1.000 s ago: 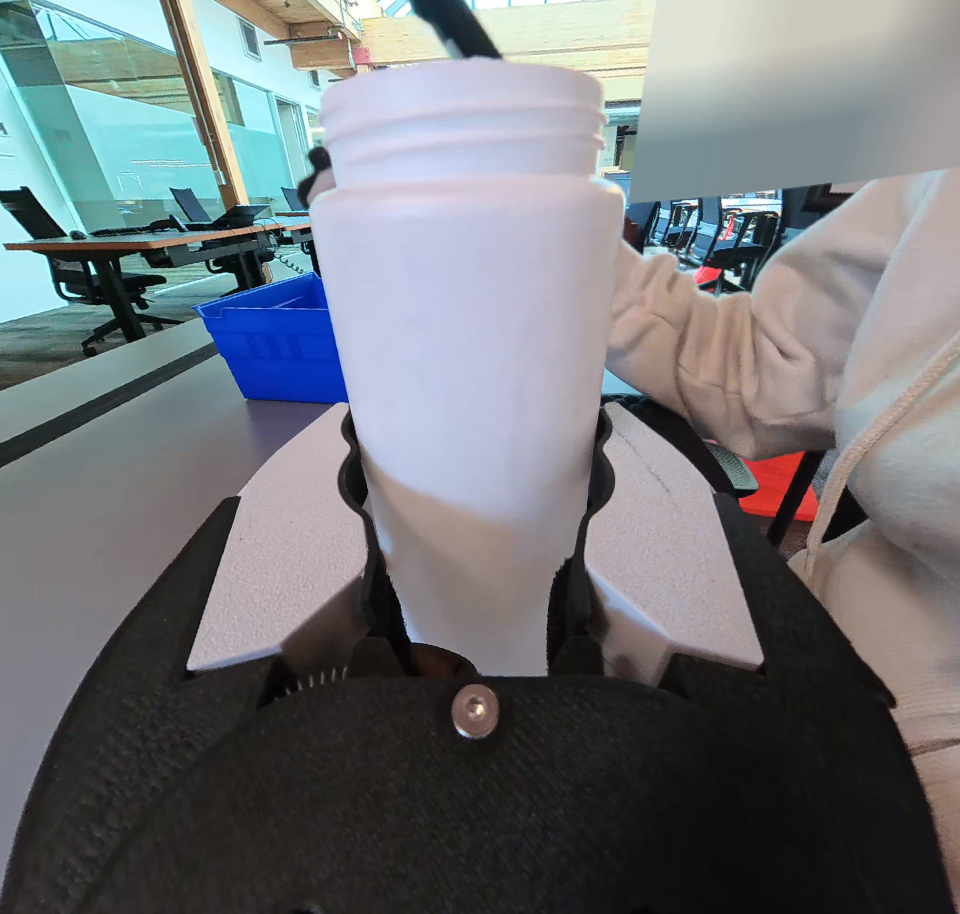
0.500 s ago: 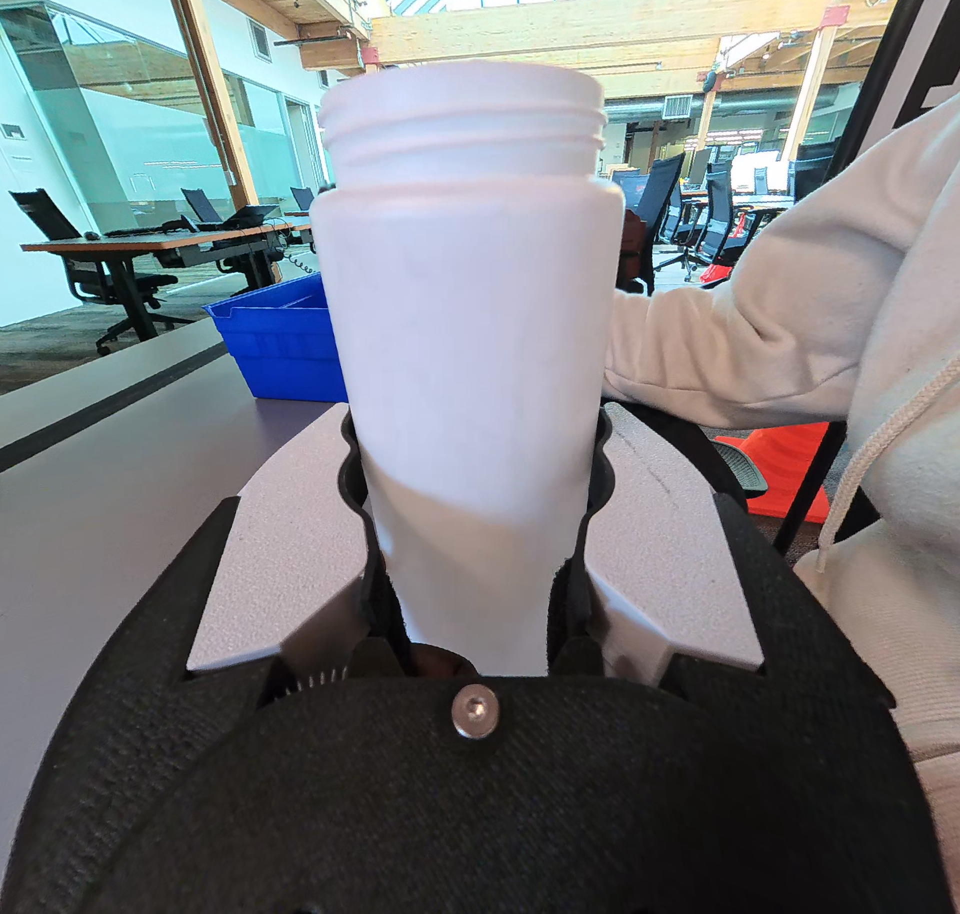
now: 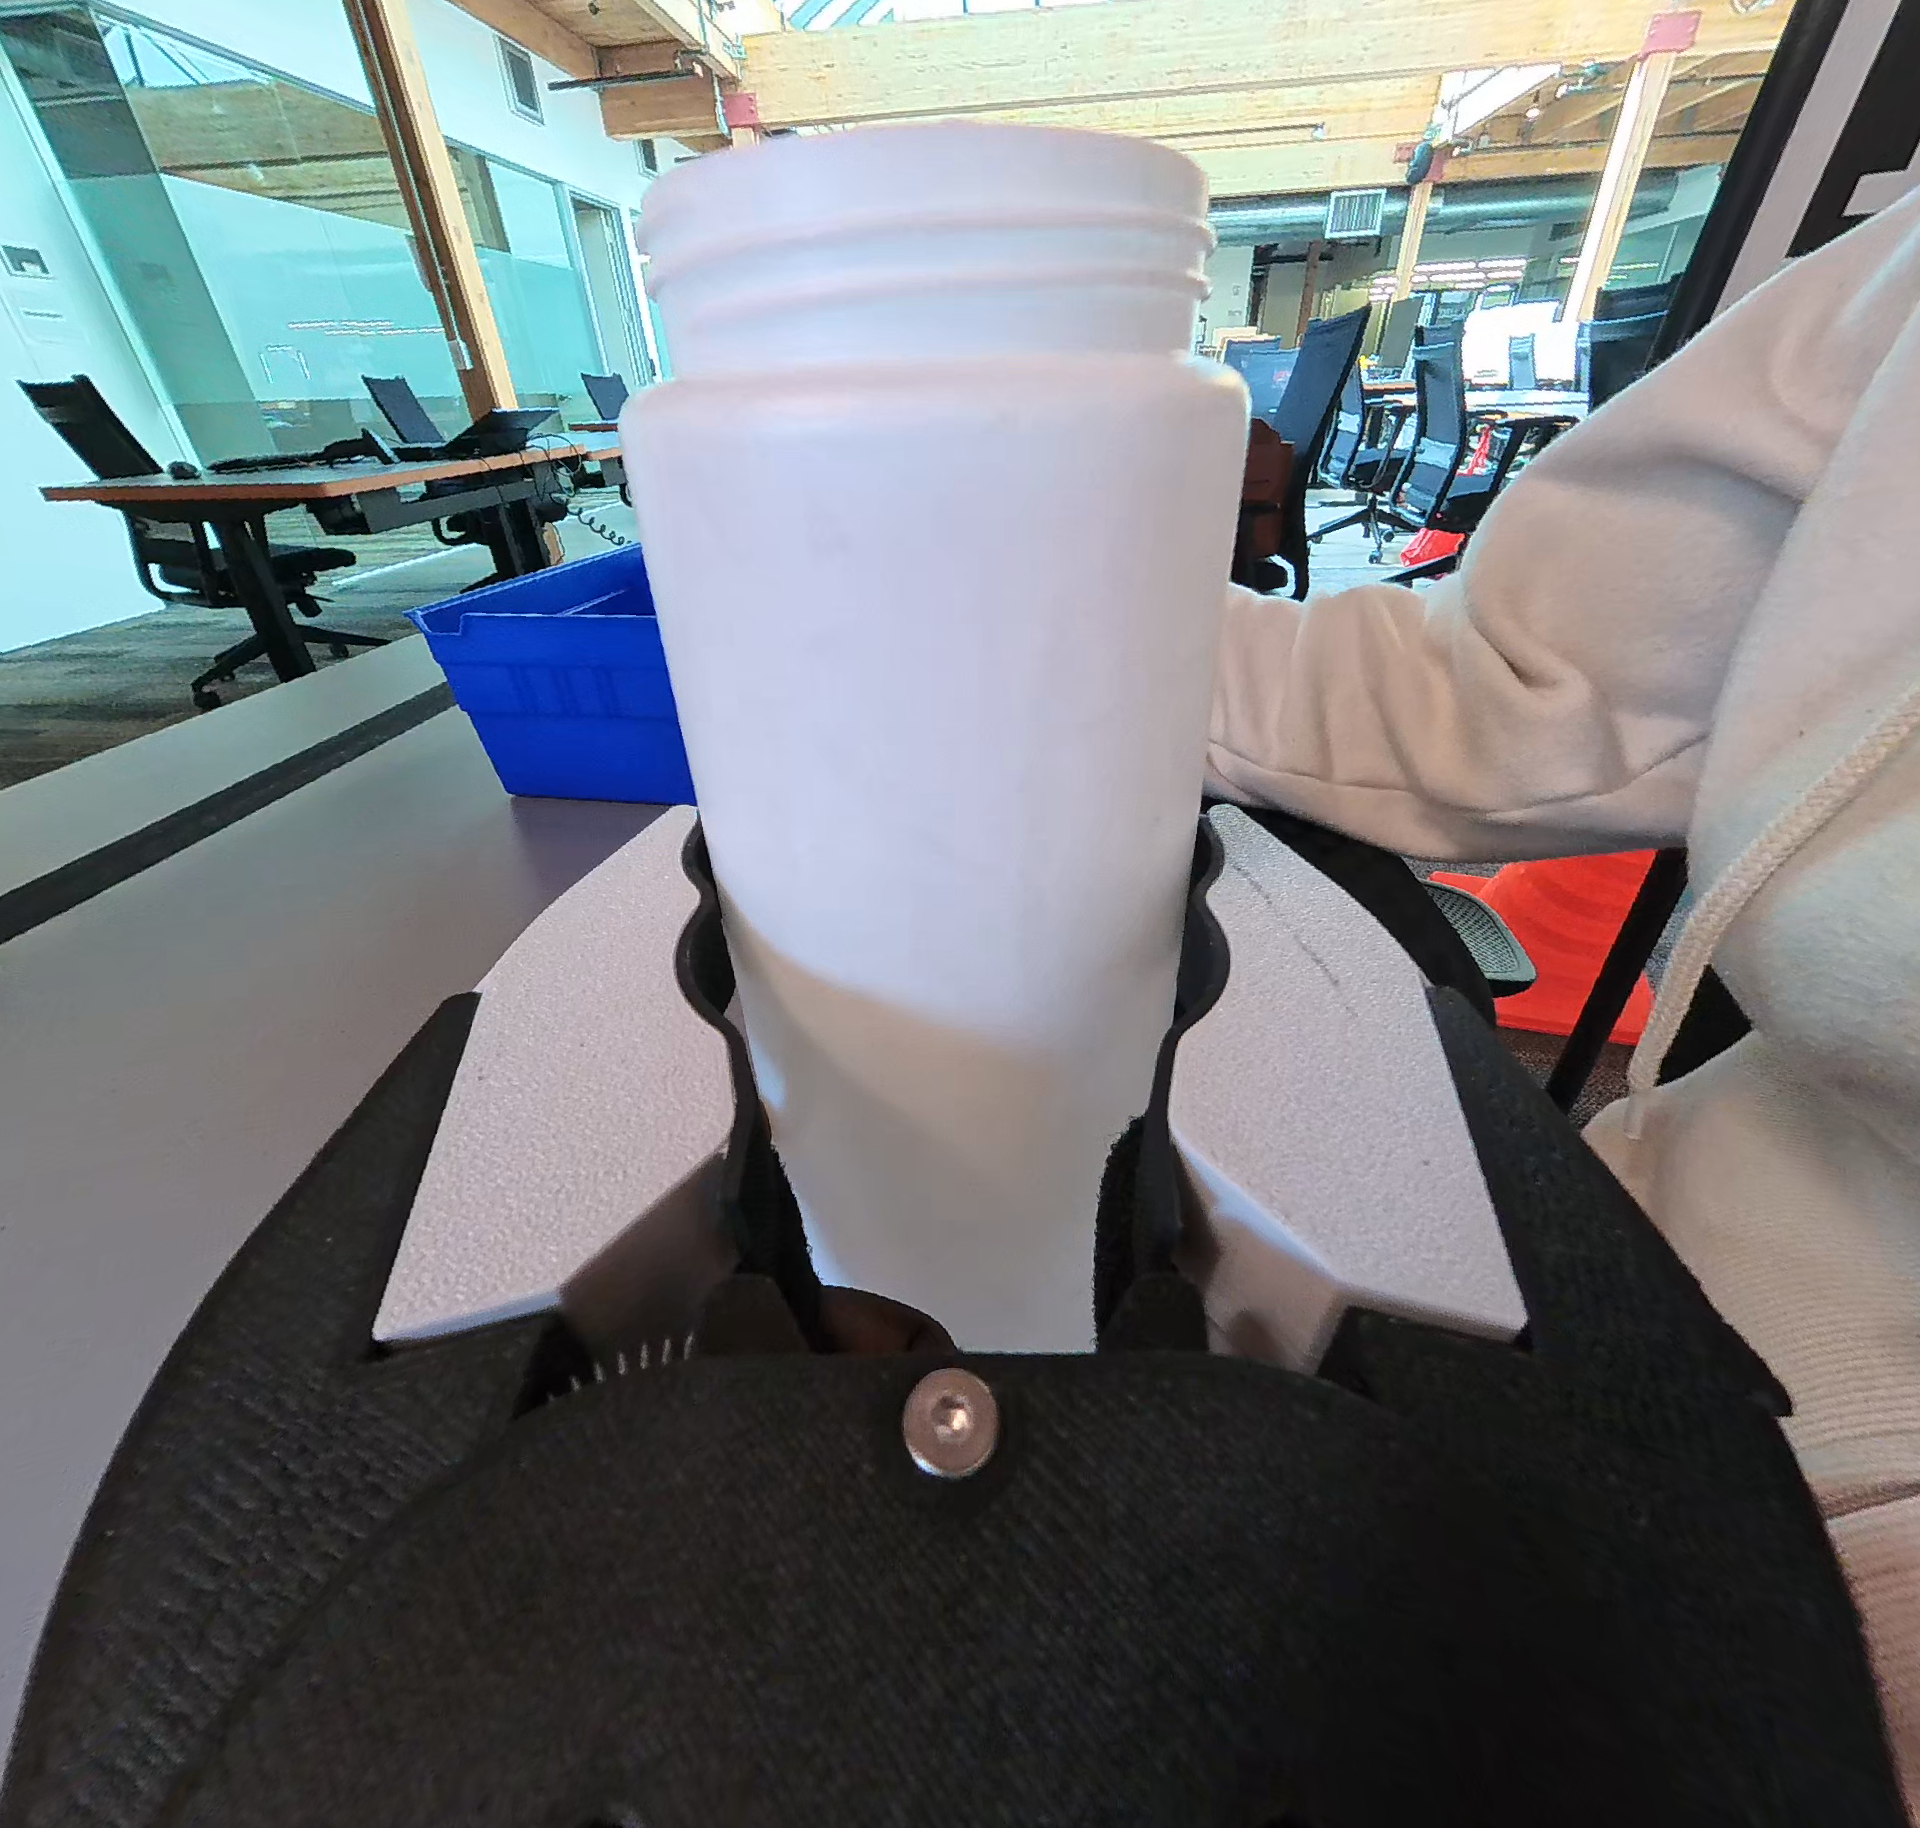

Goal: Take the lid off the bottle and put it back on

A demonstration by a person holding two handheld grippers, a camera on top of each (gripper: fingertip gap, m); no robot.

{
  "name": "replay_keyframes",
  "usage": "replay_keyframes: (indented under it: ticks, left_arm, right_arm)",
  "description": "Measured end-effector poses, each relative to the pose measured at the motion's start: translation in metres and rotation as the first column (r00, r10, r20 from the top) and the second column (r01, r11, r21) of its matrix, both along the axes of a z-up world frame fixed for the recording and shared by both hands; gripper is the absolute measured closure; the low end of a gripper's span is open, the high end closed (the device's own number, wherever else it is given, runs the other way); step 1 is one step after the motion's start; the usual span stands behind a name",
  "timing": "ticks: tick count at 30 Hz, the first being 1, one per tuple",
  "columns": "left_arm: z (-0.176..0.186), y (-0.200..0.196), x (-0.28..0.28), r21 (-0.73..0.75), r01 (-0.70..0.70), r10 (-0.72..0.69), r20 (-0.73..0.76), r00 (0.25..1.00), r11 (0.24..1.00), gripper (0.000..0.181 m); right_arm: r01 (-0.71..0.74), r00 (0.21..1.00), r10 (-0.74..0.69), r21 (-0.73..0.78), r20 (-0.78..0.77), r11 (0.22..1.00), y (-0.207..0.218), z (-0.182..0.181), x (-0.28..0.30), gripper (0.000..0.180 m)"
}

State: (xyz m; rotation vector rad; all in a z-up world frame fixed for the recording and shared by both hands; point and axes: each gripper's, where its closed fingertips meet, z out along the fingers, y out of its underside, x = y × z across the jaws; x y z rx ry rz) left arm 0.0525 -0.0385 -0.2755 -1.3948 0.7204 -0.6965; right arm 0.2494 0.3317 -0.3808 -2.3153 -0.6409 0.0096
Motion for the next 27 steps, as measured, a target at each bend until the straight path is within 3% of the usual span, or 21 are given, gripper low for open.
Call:
replay_keyframes:
  ticks: [5,9,11,13,16,18,20,21,27]
  left_arm:
    - [0.0,0.001,0.0,0.0,-0.003,0.003,0.004,1.0,1.0,0.095]
    - [0.0,0.001,0.0,0.001,-0.004,0.004,0.006,1.0,1.0,0.095]
    - [0.0,0.001,-0.001,0.001,-0.005,0.005,0.009,1.0,1.0,0.095]
    - [0.0,0.002,-0.001,0.001,-0.007,0.007,0.013,1.0,1.0,0.095]
    - [0.001,0.002,-0.003,0.0,-0.01,0.01,0.021,1.0,1.0,0.095]
    - [0.001,0.003,-0.003,-0.001,-0.013,0.013,0.022,1.0,1.0,0.095]
    - [0.0,0.002,-0.003,0.003,-0.013,0.013,0.015,1.0,1.0,0.095]
    - [0.0,0.002,-0.003,0.005,-0.014,0.014,0.01,1.0,1.0,0.095]
    - [0.0,0.002,-0.003,0.005,-0.017,0.017,0.006,1.0,1.0,0.095]
  right_arm:
    - [-0.049,0.998,0.052,0.128,-0.019,0.991,-0.005,0.037,-0.005,0.099]
    - [-0.142,0.939,0.255,0.413,-0.232,0.9,-0.035,0.134,-0.041,0.115]
    - [-0.271,0.777,0.521,0.559,-0.354,0.784,-0.084,0.195,-0.081,0.127]
    - [-0.45,0.473,0.789,0.662,-0.392,0.599,-0.161,0.245,-0.124,0.131]
    - [-0.771,-0.033,0.944,0.61,-0.328,0.185,-0.293,0.261,-0.166,0.128]
    - [-0.891,-0.225,0.96,0.434,-0.167,-0.133,-0.354,0.236,-0.175,0.128]
    - [-0.909,-0.344,0.938,0.233,0.049,-0.346,-0.383,0.21,-0.178,0.129]
    - [-0.908,-0.375,0.919,0.153,0.122,-0.39,-0.391,0.203,-0.181,0.132]
    - [-0.901,-0.431,0.879,-0.047,0.206,-0.431,-0.408,0.175,-0.199,0.147]
